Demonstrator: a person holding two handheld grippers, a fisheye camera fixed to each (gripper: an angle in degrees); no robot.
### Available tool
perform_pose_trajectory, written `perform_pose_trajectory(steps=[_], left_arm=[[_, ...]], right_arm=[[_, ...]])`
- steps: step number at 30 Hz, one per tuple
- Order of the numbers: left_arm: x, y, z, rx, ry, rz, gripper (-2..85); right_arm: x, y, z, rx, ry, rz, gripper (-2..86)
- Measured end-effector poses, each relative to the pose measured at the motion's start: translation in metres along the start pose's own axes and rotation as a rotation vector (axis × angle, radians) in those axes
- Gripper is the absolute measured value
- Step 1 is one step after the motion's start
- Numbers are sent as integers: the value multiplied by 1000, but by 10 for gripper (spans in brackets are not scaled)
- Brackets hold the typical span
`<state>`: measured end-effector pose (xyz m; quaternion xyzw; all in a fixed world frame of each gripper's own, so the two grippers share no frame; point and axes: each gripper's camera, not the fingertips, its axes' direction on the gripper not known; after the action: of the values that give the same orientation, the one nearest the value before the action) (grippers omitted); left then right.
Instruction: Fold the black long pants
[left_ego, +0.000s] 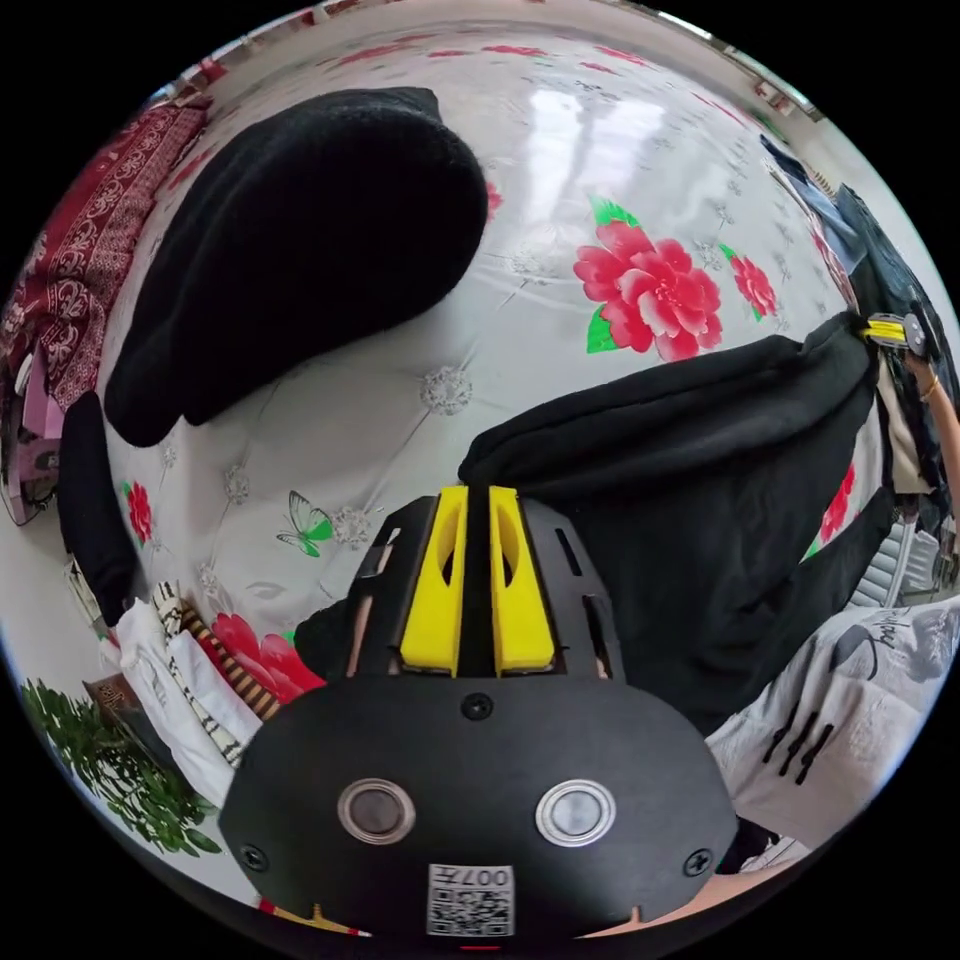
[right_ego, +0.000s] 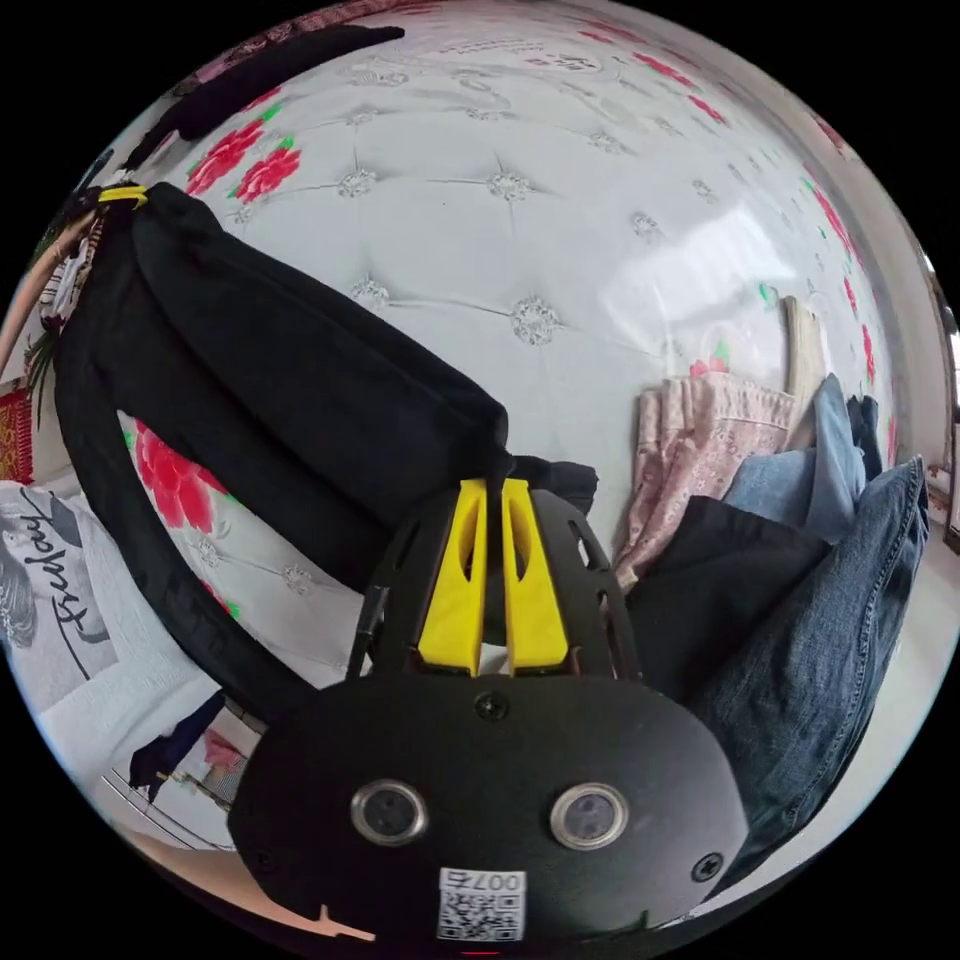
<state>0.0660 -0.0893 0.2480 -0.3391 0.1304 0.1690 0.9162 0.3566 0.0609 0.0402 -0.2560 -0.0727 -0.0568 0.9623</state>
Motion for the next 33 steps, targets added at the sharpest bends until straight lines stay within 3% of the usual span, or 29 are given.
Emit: perform_pose_trajectory(steps=[7,13,17,25,29,33], left_arm=[[-22,66,-64,260,137,-128,11],[-43,169,-132,517,258,-231,11],[-38,220,-137,546,250,-226,16],[-20,263,-97,509,313,-242,21],[-10,284,-113,522,258,-209,21],[13,338,-137,605,185,-145,24]], right_arm=[[11,94,-152,483,-6,156,2],[-18,171,-229,715,2,205,1],[-45,200,-224,671,5,190,1],[-69,225,-124,368,-142,275,0],[-64,261,-157,509,-80,324,1],[-93,337,-213,747,121,265,2]])
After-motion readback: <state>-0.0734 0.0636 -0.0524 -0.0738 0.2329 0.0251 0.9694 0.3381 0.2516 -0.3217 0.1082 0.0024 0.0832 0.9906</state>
